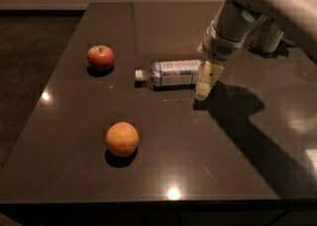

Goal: Move blue plastic bottle near orange

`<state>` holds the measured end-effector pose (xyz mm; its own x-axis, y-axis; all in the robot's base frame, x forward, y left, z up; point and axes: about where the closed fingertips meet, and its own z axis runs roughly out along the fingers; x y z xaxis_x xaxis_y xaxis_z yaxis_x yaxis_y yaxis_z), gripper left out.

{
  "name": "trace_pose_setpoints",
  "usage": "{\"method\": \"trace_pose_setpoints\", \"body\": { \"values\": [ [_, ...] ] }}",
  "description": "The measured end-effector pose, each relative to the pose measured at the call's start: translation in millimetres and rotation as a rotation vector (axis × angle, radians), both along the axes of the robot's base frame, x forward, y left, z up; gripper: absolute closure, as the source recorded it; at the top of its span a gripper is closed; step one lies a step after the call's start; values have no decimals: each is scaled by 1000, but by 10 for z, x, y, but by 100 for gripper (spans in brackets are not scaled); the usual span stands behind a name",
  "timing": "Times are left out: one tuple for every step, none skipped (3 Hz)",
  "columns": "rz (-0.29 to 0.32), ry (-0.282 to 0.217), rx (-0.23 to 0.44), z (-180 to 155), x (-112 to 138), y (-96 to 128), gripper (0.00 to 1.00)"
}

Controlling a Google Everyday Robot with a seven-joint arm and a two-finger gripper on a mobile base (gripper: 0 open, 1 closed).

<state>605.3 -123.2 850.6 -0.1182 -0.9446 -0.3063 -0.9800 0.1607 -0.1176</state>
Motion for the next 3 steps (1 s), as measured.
{"method": "trace_pose_setpoints", "body": {
  "values": [
    [3,5,-10,-65,88,43,18],
    [13,6,-3,-55,91,83,41],
    [19,11,6,35,21,114,65]
  ]
}}
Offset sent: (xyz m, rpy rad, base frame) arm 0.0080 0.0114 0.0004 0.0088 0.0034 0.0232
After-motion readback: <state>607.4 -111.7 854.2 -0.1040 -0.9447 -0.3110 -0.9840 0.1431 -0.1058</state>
